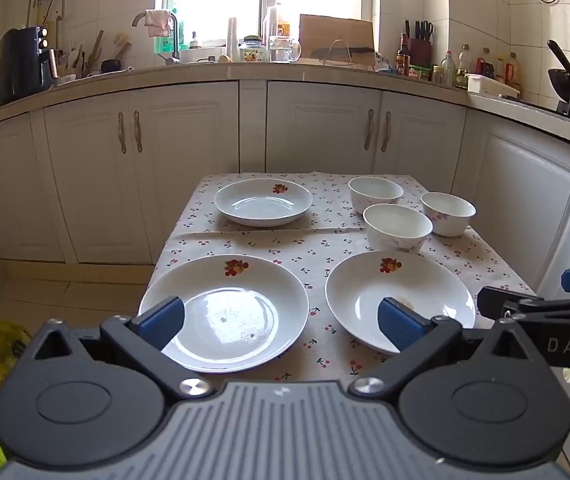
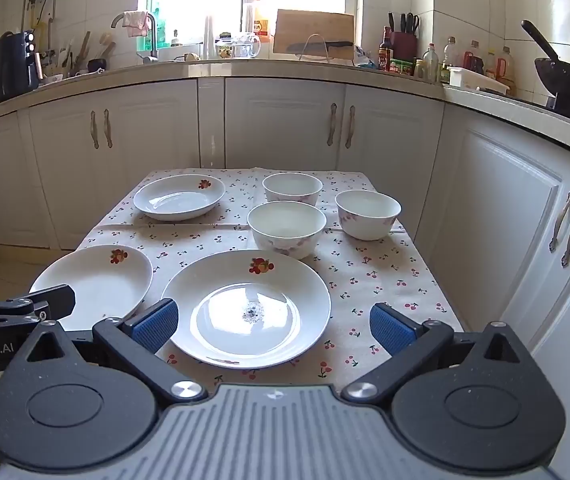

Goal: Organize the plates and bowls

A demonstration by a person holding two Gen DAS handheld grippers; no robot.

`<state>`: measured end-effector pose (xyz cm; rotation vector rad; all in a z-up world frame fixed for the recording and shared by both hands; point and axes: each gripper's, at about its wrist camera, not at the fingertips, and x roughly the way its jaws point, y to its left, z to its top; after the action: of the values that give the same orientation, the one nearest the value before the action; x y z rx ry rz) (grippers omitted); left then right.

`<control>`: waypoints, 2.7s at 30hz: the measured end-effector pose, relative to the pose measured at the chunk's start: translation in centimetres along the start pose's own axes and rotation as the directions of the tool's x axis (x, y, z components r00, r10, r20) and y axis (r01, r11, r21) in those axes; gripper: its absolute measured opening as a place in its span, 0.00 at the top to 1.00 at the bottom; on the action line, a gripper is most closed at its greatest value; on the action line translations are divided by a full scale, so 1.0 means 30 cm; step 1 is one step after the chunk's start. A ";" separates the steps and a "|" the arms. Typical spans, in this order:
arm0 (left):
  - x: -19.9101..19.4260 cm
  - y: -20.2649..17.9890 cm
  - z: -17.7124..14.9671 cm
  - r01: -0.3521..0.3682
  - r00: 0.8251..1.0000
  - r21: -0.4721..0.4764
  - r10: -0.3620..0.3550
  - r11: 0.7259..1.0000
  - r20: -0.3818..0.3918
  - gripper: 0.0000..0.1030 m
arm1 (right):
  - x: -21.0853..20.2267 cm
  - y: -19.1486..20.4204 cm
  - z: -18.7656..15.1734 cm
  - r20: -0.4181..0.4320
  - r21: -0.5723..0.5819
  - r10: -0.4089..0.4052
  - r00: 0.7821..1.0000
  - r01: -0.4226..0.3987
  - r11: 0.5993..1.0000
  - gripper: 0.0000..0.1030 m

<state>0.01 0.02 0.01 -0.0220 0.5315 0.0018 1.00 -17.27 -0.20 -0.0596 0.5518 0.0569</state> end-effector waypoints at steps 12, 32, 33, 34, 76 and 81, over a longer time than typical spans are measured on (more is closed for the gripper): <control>-0.002 -0.013 0.013 0.004 1.000 -0.002 -0.004 1.000 0.013 0.01 | -0.010 -0.014 0.007 0.007 -0.001 -0.002 1.000 0.002 1.000 0.00; -0.023 0.016 0.011 0.037 0.999 -0.003 -0.037 0.999 0.019 0.01 | -0.019 0.003 0.006 0.017 -0.004 -0.024 1.000 0.024 1.000 0.00; -0.023 0.015 0.011 0.037 0.999 -0.002 -0.037 0.999 0.018 0.01 | -0.021 0.003 0.006 0.018 -0.003 -0.025 1.000 0.025 1.000 0.00; -0.023 0.015 0.012 0.038 0.999 -0.003 -0.038 0.999 0.018 0.01 | -0.021 0.003 0.006 0.018 -0.004 -0.024 1.000 0.024 1.000 0.00; -0.024 0.022 0.004 0.047 0.999 -0.003 -0.047 0.999 0.026 0.01 | -0.029 0.004 0.004 0.032 -0.011 -0.043 0.999 0.043 0.999 0.00; -0.023 0.022 0.005 0.047 0.999 -0.003 -0.047 0.999 0.025 0.01 | -0.028 0.003 0.005 0.032 -0.011 -0.043 0.999 0.043 0.999 0.00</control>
<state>-0.51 0.70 0.49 -0.0377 0.5061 -0.0433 0.37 -17.18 0.37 -0.0822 0.5182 0.0190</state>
